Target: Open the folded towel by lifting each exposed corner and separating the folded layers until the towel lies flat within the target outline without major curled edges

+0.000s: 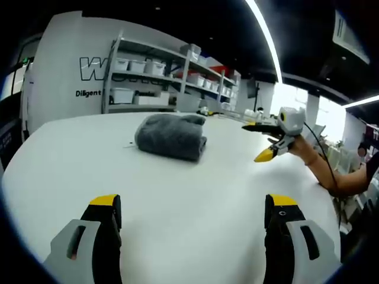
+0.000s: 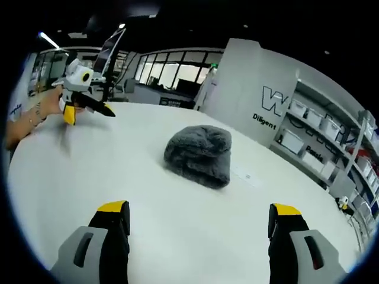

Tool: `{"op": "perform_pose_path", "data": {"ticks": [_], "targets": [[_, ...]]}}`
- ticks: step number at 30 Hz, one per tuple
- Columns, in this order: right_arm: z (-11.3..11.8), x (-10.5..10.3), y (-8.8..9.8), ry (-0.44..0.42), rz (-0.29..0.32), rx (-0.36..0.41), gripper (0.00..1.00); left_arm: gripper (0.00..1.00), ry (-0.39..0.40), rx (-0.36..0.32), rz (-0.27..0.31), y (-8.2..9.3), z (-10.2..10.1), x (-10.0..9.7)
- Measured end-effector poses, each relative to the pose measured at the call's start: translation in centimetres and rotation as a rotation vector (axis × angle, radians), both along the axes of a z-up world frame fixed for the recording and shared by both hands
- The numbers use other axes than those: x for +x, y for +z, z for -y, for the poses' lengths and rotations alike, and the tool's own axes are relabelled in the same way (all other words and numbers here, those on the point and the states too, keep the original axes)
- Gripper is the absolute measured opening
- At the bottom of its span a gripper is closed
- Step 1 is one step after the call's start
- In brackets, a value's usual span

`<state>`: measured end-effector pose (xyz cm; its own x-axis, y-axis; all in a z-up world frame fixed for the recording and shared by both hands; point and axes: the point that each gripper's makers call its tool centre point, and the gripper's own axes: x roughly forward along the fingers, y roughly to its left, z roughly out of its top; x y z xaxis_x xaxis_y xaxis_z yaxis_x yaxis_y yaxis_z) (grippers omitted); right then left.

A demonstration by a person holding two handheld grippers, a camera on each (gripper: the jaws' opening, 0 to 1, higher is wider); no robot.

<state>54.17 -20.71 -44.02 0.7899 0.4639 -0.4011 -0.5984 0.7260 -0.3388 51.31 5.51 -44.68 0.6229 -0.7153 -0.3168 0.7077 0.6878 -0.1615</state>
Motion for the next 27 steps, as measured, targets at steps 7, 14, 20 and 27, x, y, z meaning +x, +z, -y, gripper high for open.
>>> {"op": "perform_pose_path", "data": {"ticks": [7,14,20,27], "targets": [[-0.2,-0.2,0.5,0.009,0.028,-0.037,0.99,0.99,-0.007,-0.005,0.006,0.4,0.1,-0.2],[-1.1,-0.2,1.3,0.033,0.083,-0.051,0.99,0.99,-0.015,0.009,-0.003,0.2,0.2,-0.5],[-2.1,0.0,1.6,0.044,0.165,-0.139,0.99,0.99,-0.018,0.004,-0.007,0.2,0.3,-0.5],[-2.6,0.9,3.0,0.021,0.322,-0.267,0.87,0.99,-0.023,0.0,-0.006,0.3,0.5,-0.7]]}}
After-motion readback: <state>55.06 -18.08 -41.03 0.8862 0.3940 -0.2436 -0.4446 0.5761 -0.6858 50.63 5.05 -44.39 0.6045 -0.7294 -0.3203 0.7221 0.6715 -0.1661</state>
